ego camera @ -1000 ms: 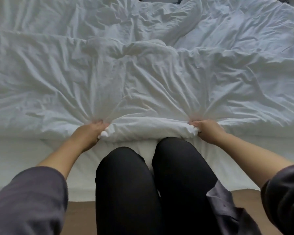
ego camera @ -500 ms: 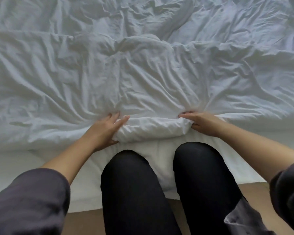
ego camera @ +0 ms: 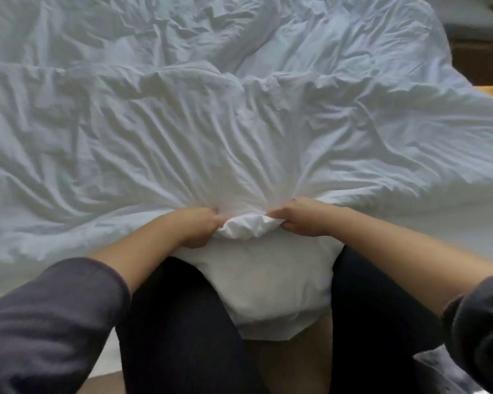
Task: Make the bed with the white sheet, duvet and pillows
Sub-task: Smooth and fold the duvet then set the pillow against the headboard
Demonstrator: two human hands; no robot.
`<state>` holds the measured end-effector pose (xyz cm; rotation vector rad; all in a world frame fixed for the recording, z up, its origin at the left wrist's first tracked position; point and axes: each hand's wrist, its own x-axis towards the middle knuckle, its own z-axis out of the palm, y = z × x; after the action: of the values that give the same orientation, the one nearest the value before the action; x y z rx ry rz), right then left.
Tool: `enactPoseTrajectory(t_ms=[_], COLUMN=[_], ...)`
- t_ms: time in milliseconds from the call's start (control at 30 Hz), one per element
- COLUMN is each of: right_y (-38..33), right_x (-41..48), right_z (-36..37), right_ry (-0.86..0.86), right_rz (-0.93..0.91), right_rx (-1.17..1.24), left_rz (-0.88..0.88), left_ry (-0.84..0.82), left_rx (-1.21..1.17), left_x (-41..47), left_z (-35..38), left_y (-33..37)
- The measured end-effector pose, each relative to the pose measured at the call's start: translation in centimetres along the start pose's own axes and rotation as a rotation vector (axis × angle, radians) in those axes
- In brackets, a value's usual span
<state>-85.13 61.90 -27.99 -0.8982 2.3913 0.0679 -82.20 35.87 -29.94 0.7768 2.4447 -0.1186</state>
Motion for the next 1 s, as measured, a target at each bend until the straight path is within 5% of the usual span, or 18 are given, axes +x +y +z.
enactPoseTrajectory(t_ms=[167,400,500,767,1000], right_y=[7.1,20.7,25.1,28.5,30.0], right_x=[-2.4,-7.8,-10.0,-6.3,-5.6], right_z=[0.4,2.7,5.0,4.1,3.9], right_ry=[0.046,0.066,-0.011,-0.28,-0.351], right_rz=[0.058,0.243,0.35,0.266,0.212], right_rx=[-0.015,0.119,0.057,0.135,0.148], left_rz=[-0.165,-0.1,-0.193,-0.35,-0.412], left_ry=[0.011,0.239,0.145,-0.292,-0.298], left_rx=[0.044,-0.035,-0.158,-0.238,-0.172], left_x=[3.5,13.5,18.1,23.6,23.7], left_z=[-0.3,-4.8,-7.1,-11.2,-11.7], left_y=[4.9,15.2,18.4,17.5,19.2])
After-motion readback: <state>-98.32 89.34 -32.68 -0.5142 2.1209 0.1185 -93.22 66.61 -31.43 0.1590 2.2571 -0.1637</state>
